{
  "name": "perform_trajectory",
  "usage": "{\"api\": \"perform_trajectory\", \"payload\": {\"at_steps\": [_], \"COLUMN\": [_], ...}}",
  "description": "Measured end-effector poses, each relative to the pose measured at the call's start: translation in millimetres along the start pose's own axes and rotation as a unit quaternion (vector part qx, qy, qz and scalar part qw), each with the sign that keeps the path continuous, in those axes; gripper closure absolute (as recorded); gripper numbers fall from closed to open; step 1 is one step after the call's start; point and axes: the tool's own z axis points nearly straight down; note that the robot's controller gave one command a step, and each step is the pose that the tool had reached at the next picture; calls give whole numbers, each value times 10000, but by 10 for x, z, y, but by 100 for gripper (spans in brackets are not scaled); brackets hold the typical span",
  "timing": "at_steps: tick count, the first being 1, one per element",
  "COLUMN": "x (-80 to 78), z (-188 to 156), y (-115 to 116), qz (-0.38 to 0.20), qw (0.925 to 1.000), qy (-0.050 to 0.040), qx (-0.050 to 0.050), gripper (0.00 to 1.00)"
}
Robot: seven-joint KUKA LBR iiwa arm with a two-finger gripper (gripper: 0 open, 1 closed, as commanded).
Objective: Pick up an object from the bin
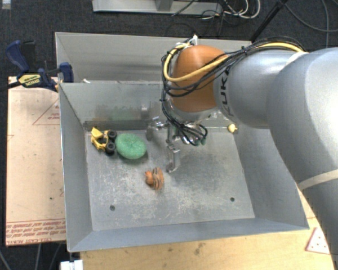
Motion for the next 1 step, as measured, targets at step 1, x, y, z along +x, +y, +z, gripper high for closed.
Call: {"api": "perform_trajectory", "payload": {"at_steps": [1], "x": [15], "z": [-12], "y": [184], "qz": [-845], "qw": [9964], "qy": [8], "qx": [-14], "gripper": [0]}}
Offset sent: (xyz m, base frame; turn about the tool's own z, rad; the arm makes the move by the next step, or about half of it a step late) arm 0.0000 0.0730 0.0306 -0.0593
